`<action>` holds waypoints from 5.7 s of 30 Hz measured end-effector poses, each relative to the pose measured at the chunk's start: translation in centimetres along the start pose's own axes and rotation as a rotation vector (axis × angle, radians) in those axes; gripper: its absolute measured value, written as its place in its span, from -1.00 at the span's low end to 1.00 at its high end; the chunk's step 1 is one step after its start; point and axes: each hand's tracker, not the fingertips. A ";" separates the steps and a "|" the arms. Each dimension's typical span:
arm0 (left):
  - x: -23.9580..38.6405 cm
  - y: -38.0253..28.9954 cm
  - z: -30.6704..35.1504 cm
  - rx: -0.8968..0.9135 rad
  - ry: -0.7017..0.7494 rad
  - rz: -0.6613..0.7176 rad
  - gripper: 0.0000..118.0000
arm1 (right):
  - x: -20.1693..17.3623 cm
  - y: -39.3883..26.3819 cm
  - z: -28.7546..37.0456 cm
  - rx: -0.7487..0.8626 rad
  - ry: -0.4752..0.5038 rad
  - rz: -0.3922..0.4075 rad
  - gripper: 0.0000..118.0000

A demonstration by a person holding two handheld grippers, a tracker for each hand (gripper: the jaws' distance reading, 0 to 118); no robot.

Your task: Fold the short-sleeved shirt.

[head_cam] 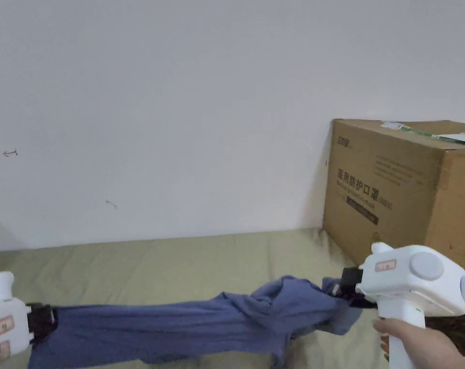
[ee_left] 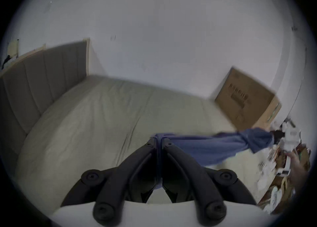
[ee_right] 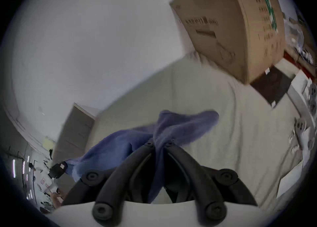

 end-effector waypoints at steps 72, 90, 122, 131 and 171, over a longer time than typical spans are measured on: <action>8.3 -6.5 -26.4 -0.544 -0.067 -0.258 0.91 | 8.4 -17.7 11.6 0.089 -0.096 0.061 -1.00; 4.4 -8.2 -10.3 -0.297 -0.194 -0.303 -0.95 | 6.3 -8.1 -5.9 -0.125 -0.170 0.300 0.79; -1.3 5.1 19.6 0.223 -0.070 -0.183 -0.95 | -0.2 2.6 25.0 0.175 -0.043 0.270 -1.00; 0.5 9.7 24.0 0.357 -0.053 -0.183 -0.95 | -2.8 5.3 30.4 0.332 -0.012 0.259 -1.00; -9.2 -10.5 2.0 -0.147 0.164 0.030 -0.95 | 16.3 -5.8 4.8 -0.026 -0.301 -0.043 -1.00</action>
